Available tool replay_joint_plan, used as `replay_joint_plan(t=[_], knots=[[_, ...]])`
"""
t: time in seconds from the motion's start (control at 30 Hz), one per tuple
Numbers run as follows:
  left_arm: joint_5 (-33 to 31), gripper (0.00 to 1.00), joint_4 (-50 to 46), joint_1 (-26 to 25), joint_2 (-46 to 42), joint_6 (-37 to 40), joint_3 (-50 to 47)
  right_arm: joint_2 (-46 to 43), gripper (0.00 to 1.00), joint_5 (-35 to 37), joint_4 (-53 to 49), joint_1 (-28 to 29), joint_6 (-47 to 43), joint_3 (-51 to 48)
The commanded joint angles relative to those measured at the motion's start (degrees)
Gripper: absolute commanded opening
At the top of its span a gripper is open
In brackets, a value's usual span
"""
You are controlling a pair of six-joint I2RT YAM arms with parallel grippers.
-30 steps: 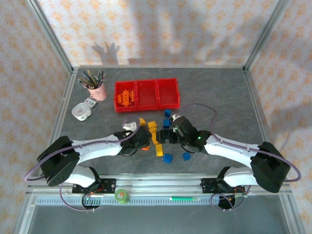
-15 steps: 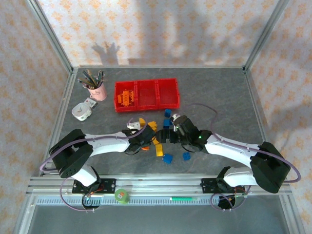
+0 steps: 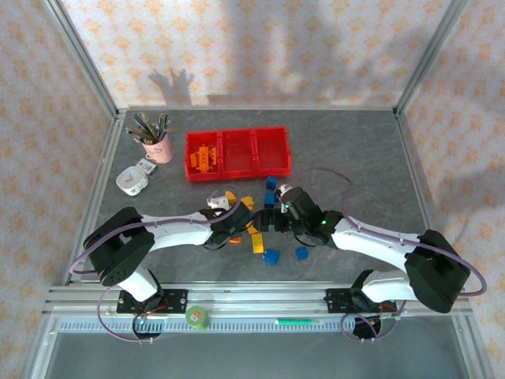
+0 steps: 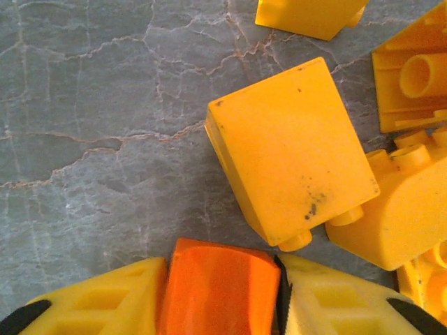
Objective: Sort the legos into containers by color
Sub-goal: Pick up the lego from the middle-left of the table, then place the lego in the container.
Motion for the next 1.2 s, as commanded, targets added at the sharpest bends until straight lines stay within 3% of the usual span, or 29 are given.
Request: replay_joint_plan(t=[0.0,0.5,0.7,0.97,1.17], knots=[[-0.7,0.39,1.0,-0.6,0.1,1.2,0.7,-0.9,1.0,0.1,1.1,-0.4,-0.4,-0.6],[-4.3,0.33,-4.3,-0.6,-8.7,2.1,-1.2,-2.2,1.0,-0.5,0.6,-0.4,0.2,2.1],[-9.7,0.33,-10.8,0.5,-14.5,4.5,2.1,-3.0,1.0,-0.3,0.3,-0.5,1.0,5.2],[-11.0,0.33,-10.8,12.3,-17.2,15.7,9.6,-2.2,1.0,0.9,0.4,-3.9,4.1,8.1],[-10.1,0.33,-7.0,22.0,-10.6,23.8,19.0,-0.9,1.0,0.4,1.1,-5.7,4.9,9.3]])
